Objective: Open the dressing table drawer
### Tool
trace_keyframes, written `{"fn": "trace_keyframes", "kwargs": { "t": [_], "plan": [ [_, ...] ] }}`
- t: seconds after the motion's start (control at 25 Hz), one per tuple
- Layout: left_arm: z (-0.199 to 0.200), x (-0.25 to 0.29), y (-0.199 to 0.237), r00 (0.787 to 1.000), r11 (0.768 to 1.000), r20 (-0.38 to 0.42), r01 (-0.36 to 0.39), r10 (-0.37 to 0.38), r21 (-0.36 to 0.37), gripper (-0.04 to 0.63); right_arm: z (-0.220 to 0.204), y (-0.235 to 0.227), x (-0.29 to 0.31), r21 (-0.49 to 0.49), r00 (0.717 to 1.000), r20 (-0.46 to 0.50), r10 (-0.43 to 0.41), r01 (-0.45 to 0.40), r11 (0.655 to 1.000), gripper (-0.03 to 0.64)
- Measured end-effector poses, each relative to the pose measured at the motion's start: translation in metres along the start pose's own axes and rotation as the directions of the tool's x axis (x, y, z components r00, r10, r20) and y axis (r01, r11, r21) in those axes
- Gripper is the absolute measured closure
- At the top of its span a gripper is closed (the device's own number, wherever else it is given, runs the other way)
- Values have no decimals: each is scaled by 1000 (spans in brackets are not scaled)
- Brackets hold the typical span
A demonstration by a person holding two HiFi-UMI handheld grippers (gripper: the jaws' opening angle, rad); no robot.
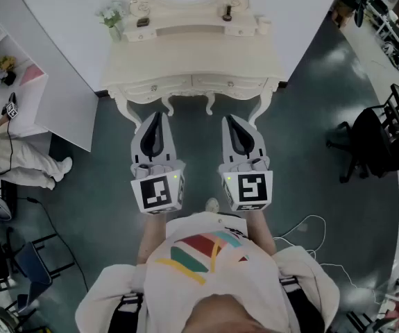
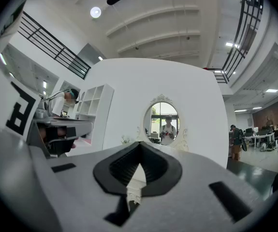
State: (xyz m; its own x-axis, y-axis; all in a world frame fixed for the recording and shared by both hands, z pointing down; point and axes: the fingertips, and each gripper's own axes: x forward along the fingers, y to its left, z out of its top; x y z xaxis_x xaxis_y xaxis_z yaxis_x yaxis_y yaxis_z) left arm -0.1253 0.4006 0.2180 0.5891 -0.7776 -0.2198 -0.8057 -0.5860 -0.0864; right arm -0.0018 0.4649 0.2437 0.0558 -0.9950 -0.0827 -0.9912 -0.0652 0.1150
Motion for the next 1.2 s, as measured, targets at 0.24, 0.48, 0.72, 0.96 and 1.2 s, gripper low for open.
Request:
{"fn": "trace_keyframes", "kwargs": {
  "t": [0.24,0.48,0.72,0.96,1.2],
  "plan": [
    [2,6,-3,1000,1000,12,9,-9,-3,586,1,-7,1,-16,1000,12,-18,18,1000,617],
    [9,10,-2,1000,1000,-9,-13,13,-10,586,4,-11,6,-20,1000,17,-19,19,1000,617],
    [-3,14,-4,1000,1000,-16,-16,15,-6,586,0,-14,8,30,1000,30,10,-10,999,617],
    [-12,23,-11,1000,1000,-11,-12,12,3,586,-8,-28,8,47,1000,28,14,-15,999,617],
    [-12,30,-9,999,999,-19,-38,38,-3,586,-17,-35,11,59,999,26,26,-28,998,617]
  ]
}}
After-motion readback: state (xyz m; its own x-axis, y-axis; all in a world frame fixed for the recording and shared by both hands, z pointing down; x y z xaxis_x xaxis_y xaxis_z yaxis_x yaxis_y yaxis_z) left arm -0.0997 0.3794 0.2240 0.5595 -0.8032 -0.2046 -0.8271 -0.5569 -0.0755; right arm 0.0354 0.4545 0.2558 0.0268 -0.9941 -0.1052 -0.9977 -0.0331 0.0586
